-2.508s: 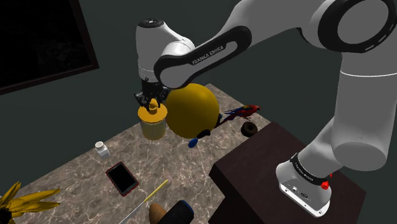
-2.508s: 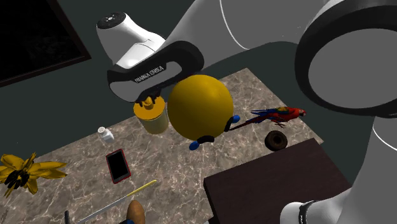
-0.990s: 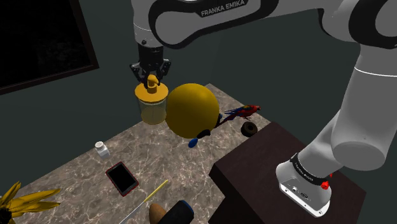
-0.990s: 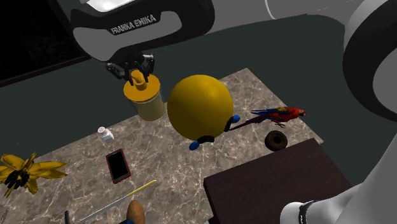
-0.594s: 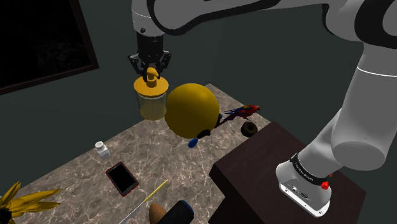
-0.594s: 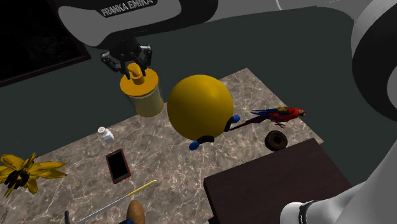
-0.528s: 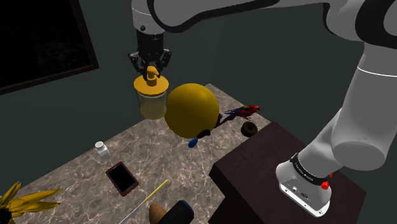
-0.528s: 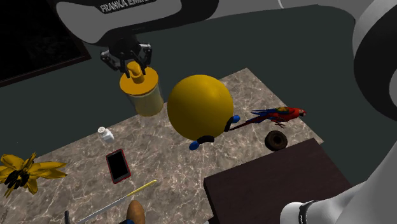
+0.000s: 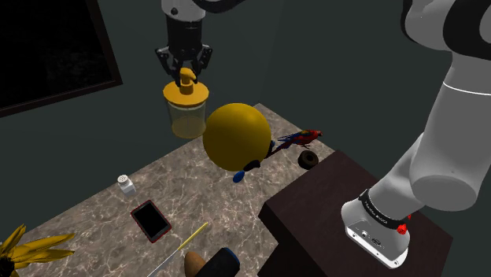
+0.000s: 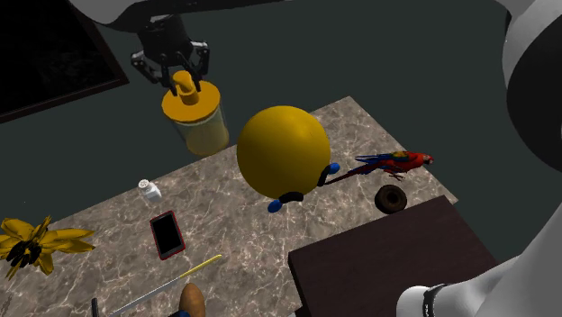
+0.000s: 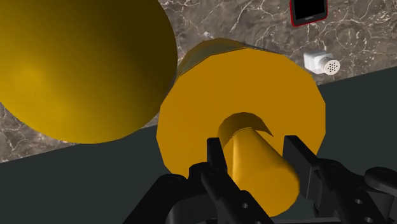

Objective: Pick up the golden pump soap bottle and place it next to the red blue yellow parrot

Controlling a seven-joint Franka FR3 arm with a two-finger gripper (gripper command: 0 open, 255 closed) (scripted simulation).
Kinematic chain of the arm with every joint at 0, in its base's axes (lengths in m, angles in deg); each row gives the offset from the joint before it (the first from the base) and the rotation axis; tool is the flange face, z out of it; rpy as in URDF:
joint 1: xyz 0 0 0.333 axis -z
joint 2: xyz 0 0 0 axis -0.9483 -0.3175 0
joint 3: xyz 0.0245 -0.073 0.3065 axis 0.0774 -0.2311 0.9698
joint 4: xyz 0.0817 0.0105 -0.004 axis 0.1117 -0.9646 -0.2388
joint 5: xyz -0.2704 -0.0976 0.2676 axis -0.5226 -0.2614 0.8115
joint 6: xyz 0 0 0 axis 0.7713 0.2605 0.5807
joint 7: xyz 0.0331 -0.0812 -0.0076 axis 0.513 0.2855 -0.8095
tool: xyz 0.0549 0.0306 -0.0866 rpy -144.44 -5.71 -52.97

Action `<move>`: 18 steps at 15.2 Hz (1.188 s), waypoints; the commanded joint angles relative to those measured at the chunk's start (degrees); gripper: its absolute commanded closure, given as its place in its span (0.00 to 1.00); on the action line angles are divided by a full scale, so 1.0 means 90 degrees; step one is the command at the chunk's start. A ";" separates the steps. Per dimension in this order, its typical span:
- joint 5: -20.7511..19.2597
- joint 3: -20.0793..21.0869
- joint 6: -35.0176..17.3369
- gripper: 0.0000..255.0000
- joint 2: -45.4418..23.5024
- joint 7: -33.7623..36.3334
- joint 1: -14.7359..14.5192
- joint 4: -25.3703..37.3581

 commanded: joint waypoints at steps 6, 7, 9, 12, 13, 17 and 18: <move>0.0260 -0.0106 -0.0027 1.00 0.0456 -0.0612 0.0506 -0.0385; 0.0316 -0.0142 -0.0076 1.00 0.0552 -0.0761 0.0625 -0.0507; 0.0422 -0.0221 -0.0163 1.00 0.0722 -0.1064 0.0854 -0.0723; 0.0562 -0.0360 -0.0266 1.00 0.0929 -0.1522 0.1170 -0.0979; 0.0603 -0.0409 -0.0294 1.00 0.0985 -0.1675 0.1271 -0.1047; 0.0742 -0.0618 -0.0377 1.00 0.1143 -0.2281 0.1652 -0.1233; 0.0770 -0.0672 -0.0391 1.00 0.1166 -0.2431 0.1743 -0.1260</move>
